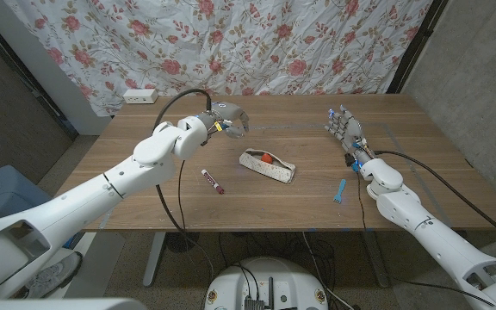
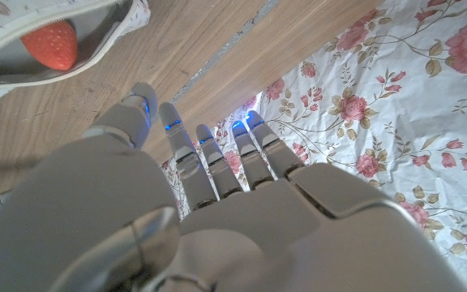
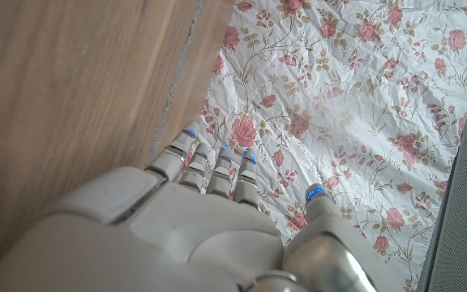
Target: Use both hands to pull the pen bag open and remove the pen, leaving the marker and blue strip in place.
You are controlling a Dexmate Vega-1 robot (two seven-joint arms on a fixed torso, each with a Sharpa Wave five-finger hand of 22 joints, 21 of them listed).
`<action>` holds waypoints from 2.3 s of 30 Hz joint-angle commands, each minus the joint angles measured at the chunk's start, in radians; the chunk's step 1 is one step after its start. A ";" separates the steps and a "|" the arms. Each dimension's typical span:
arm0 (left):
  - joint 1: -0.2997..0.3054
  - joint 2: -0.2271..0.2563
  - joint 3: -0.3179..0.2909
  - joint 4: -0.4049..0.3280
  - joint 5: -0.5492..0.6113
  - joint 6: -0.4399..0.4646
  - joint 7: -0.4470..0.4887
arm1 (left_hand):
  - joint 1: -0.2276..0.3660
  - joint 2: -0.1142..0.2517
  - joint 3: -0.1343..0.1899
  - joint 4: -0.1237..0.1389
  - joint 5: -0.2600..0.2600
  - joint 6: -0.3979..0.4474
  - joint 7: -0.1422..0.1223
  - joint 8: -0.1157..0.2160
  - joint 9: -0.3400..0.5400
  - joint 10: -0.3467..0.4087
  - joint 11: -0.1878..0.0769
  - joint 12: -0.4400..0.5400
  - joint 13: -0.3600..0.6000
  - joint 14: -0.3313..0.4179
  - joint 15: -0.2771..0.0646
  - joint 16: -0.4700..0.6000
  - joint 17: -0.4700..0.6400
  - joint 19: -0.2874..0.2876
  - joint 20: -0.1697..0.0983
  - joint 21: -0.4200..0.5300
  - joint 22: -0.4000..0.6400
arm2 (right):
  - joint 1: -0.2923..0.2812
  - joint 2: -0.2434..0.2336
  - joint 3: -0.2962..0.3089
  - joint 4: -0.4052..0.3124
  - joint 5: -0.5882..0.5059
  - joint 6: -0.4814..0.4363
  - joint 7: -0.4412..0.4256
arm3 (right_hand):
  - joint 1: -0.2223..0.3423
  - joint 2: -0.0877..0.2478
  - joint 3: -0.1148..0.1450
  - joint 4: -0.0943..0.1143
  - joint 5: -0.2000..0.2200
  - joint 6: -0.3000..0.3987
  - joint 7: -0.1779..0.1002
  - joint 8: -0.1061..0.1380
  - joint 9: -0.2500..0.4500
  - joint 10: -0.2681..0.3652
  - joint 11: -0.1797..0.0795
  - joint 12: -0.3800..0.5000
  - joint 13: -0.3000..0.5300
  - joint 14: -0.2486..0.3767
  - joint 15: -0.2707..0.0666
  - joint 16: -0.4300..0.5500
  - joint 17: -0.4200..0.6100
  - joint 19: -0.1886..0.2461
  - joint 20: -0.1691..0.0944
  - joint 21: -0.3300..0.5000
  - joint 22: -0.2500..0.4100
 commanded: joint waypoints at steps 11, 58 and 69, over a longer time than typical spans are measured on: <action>0.024 -0.063 0.032 0.033 0.166 -0.011 0.002 | 0.036 -0.011 -0.023 0.001 0.001 0.044 -0.001 0.009 0.007 0.040 -0.002 -0.001 0.003 0.030 -0.143 0.005 0.003 0.023 -0.005 0.003 0.005 | -0.027 -0.009 0.007 -0.029 0.001 -0.005 -0.019 | -0.002 0.003 0.001 -0.009 -0.005 0.012 -0.001 0.001 0.005 0.006 0.003 0.002 0.002 0.007 -0.006 -0.002 0.000 0.006 -0.003 0.006 0.002; 0.029 -0.151 0.101 0.183 0.169 0.000 0.157 | 0.118 -0.027 -0.088 0.009 0.002 0.191 0.033 0.012 0.005 0.128 -0.004 -0.001 0.004 0.090 -0.156 0.004 0.004 0.071 -0.027 0.007 0.006 | -0.056 -0.012 0.016 -0.056 0.002 -0.010 -0.047 | -0.017 0.002 -0.007 -0.008 -0.007 0.029 -0.004 -0.002 0.006 0.007 0.006 0.000 0.003 0.009 0.003 0.001 0.003 0.008 0.007 0.007 0.003; 0.026 -0.151 0.118 0.196 0.167 -0.008 0.159 | 0.121 -0.019 -0.094 0.013 0.002 0.196 0.032 0.008 0.006 0.132 -0.003 -0.002 0.004 0.095 -0.157 0.004 0.005 0.070 -0.024 0.006 0.006 | -0.058 -0.014 0.018 -0.058 0.002 -0.012 -0.051 | -0.017 0.003 -0.007 -0.009 -0.007 0.033 -0.005 -0.003 0.006 0.006 0.004 0.000 0.003 0.009 0.002 0.001 0.003 0.007 0.008 0.007 0.003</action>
